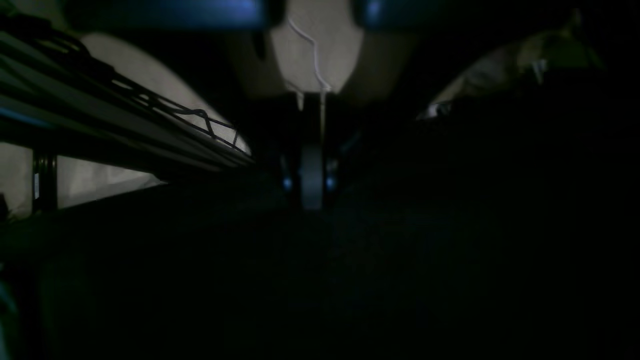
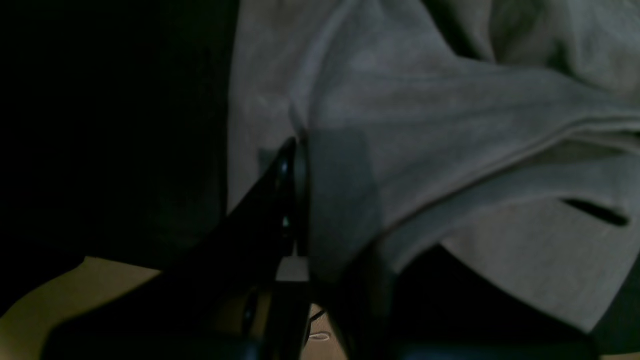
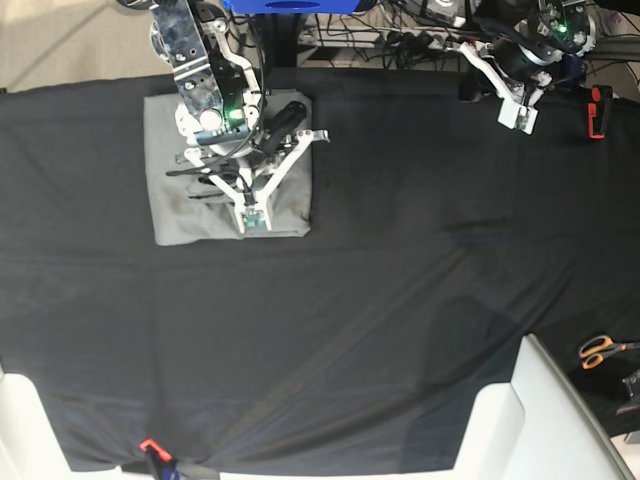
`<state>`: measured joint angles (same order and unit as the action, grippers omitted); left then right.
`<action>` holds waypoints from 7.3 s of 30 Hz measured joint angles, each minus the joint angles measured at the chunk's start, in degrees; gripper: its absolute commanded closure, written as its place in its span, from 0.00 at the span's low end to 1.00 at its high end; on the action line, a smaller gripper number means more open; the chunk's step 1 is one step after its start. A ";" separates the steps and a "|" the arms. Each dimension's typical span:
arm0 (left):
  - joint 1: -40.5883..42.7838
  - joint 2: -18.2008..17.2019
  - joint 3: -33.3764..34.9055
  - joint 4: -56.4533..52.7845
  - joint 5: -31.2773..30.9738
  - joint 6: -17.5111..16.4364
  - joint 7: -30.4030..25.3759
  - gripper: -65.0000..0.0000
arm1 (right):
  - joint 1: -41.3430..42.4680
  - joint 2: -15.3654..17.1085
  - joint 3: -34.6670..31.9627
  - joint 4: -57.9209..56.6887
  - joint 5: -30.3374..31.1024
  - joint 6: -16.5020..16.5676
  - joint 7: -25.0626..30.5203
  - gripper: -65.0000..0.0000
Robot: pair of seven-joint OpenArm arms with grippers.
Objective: Fold the T-shirt properly
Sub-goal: 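Press the folded stack flat with the right gripper, then open the right gripper and withdraw it from the folded shirt, then move the left gripper to the edge of the folded shirt, then grasp the folded shirt's edge with the left gripper, then lift and rotate the folded shirt with the left gripper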
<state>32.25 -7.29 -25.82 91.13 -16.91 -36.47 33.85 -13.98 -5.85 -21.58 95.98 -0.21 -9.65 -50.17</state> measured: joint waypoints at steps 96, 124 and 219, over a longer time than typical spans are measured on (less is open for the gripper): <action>-1.60 -0.22 5.75 1.68 -7.74 -1.01 2.45 1.00 | 3.54 21.97 18.49 -0.96 31.32 -0.68 23.26 1.00; -25.44 2.49 29.73 -26.91 -29.92 -4.09 4.72 0.06 | -7.08 23.63 19.12 -7.61 31.50 0.00 23.19 1.00; -68.46 6.91 92.04 -37.51 12.61 -3.26 11.15 1.00 | -7.13 19.19 19.34 -7.61 31.67 -5.86 26.18 1.00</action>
<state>-36.21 -0.38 66.22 53.63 -4.29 -39.72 44.99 -21.10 13.34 -2.24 88.38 31.46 -15.51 -23.99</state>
